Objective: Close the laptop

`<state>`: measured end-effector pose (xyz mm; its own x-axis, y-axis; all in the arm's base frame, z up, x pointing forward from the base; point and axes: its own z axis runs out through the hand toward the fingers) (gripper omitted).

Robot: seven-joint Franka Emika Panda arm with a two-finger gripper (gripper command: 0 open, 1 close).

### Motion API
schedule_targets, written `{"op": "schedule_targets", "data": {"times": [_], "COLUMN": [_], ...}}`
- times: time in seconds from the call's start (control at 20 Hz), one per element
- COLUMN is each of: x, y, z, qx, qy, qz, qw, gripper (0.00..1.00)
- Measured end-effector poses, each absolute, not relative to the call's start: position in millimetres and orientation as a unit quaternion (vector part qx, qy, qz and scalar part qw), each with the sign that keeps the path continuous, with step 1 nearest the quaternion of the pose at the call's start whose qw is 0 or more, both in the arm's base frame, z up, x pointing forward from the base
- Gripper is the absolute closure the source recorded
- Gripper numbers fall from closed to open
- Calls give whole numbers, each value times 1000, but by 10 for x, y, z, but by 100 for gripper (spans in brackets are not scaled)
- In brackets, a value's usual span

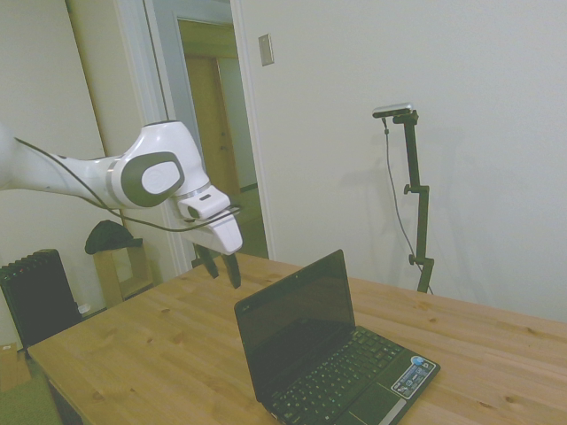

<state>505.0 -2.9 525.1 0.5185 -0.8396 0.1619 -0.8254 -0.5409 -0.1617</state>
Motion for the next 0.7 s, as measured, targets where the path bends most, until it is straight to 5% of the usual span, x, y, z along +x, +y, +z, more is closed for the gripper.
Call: {"op": "schedule_targets", "data": {"times": [0.1,0.15,0.7], "x": [5195,5254,5450], "y": [-227,-319,-693], "z": [5280,5279,5218], "qx": [-860,-855,-838], "qy": [499,507,537], "qz": [-106,-103,-90], "qw": [33,32,28], "gripper": [0,100,100]}}
